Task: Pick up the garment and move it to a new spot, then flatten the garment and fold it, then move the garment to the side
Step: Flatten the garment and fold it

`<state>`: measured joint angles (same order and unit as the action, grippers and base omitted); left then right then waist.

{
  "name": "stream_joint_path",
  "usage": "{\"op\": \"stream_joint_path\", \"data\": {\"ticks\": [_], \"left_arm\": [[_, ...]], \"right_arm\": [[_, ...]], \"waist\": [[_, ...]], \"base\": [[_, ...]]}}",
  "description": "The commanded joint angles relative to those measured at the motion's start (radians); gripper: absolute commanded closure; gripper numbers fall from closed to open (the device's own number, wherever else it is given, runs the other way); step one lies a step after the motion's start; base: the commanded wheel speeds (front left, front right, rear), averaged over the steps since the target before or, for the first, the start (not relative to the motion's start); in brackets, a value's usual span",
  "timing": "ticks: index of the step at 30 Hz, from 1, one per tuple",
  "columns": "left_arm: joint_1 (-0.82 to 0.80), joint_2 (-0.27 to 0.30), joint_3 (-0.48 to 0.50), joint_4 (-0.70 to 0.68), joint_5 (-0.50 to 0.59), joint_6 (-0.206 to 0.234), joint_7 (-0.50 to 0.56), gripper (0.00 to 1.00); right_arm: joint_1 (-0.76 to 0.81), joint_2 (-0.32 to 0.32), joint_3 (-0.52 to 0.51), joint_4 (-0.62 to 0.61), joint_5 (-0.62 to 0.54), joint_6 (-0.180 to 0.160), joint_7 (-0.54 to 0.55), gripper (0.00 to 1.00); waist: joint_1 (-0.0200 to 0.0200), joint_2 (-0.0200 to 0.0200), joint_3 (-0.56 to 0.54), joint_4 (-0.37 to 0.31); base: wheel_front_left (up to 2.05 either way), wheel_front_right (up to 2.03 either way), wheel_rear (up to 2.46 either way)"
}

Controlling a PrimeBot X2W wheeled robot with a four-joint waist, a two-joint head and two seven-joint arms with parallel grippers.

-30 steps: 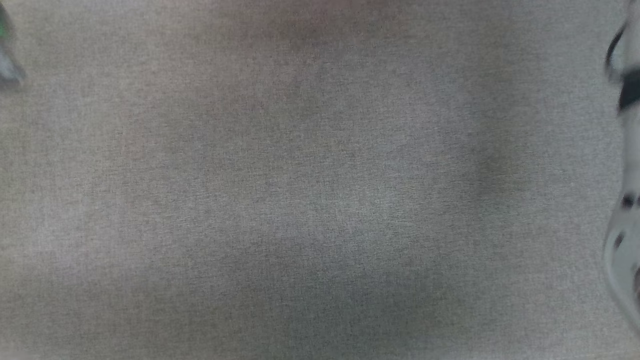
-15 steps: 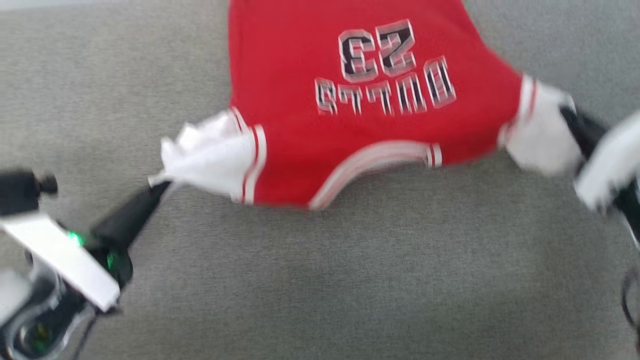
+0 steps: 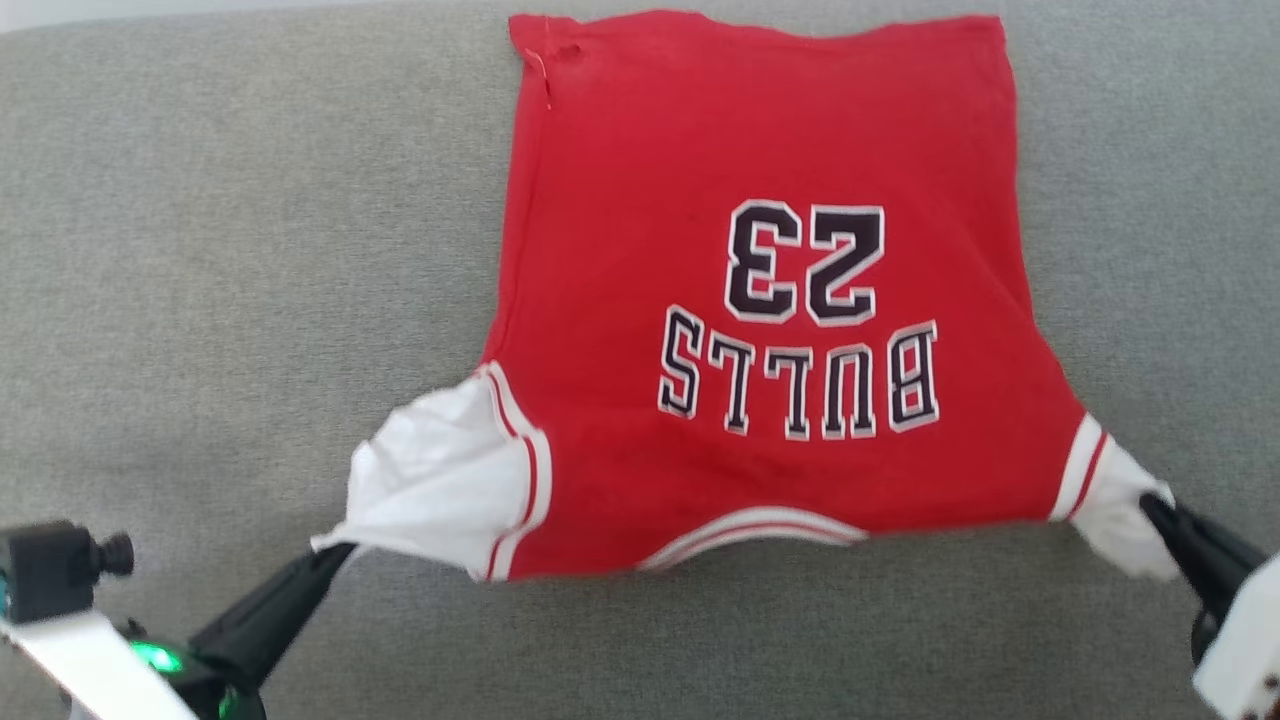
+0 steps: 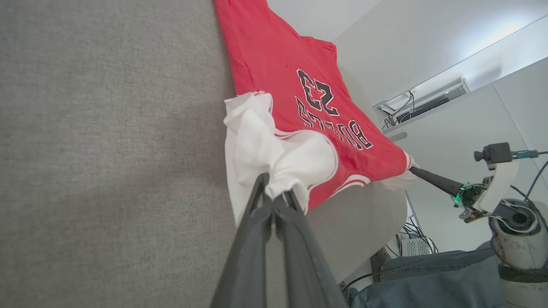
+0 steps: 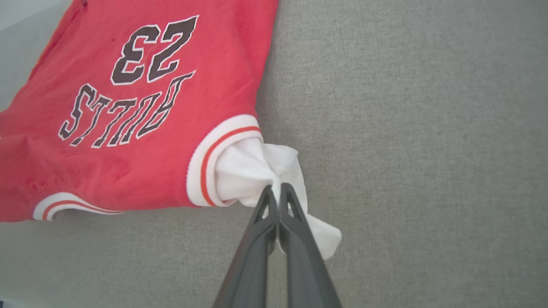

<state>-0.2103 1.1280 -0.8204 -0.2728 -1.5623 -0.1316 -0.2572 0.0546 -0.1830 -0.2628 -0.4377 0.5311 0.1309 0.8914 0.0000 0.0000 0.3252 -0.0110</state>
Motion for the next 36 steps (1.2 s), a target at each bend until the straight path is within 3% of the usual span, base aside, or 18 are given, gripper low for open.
{"op": "stream_joint_path", "data": {"ticks": [1, 6, 9, 24, 32, 33, 34, 35, 36], "left_arm": [[0.034, 0.003, 0.014, -0.018, 0.009, 0.002, -0.007, 1.0], [0.132, -0.002, 0.09, -0.066, 0.018, 0.002, -0.009, 1.0], [0.173, -0.021, 0.117, -0.084, 0.031, 0.002, -0.009, 1.0], [0.055, -0.205, -0.008, 0.124, 0.053, 0.002, 0.01, 1.0], [0.027, -0.233, -0.038, 0.187, 0.05, 0.002, 0.0, 1.0], [0.026, -0.233, -0.041, 0.192, 0.054, 0.002, 0.001, 1.0], [0.026, -0.232, -0.044, 0.197, 0.058, 0.002, -0.001, 1.0], [0.026, -0.232, -0.044, 0.197, 0.058, 0.002, -0.001, 1.0], [0.024, -0.232, -0.047, 0.202, 0.062, 0.002, -0.002, 1.0]], "right_arm": [[0.032, 0.014, -0.009, -0.034, 0.007, 0.0, 0.017, 1.0], [0.102, 0.038, -0.048, -0.136, 0.029, 0.0, 0.055, 1.0], [0.091, 0.041, -0.05, -0.138, 0.039, 0.0, 0.063, 1.0], [-0.034, 0.019, 0.112, 0.275, -0.053, 0.0, -0.055, 1.0], [-0.05, 0.013, 0.158, 0.395, -0.061, -0.002, -0.116, 1.0], [-0.053, 0.008, 0.163, 0.395, -0.066, -0.002, -0.126, 0.71], [-0.056, 0.005, 0.162, 0.392, -0.073, -0.002, -0.137, 0.24], [-0.056, 0.005, 0.162, 0.392, -0.073, -0.002, -0.137, 0.24], [-0.059, -0.001, 0.162, 0.386, -0.078, -0.003, -0.146, 0.0]], "waist": [[0.0, 0.0, -0.001, 0.005], [0.0, 0.0, -0.006, 0.013], [0.0, 0.0, -0.004, 0.013], [0.0, 0.0, 0.034, 0.028], [0.0, 0.0, 0.039, 0.023], [0.0, 0.0, 0.039, 0.022], [0.0, 0.0, 0.039, 0.022], [0.0, 0.0, 0.039, 0.022], [0.0, 0.0, 0.038, 0.021]], "base": [[0.0, 0.0, 0.0], [0.0, 0.0, 0.0], [0.0, 0.0, 0.0], [0.0, 0.0, 0.0], [0.0, 0.0, 0.0], [0.0, 0.0, 0.0], [0.0, 0.0, 0.0], [0.0, 0.0, 0.0], [0.0, 0.0, 0.0]]}}
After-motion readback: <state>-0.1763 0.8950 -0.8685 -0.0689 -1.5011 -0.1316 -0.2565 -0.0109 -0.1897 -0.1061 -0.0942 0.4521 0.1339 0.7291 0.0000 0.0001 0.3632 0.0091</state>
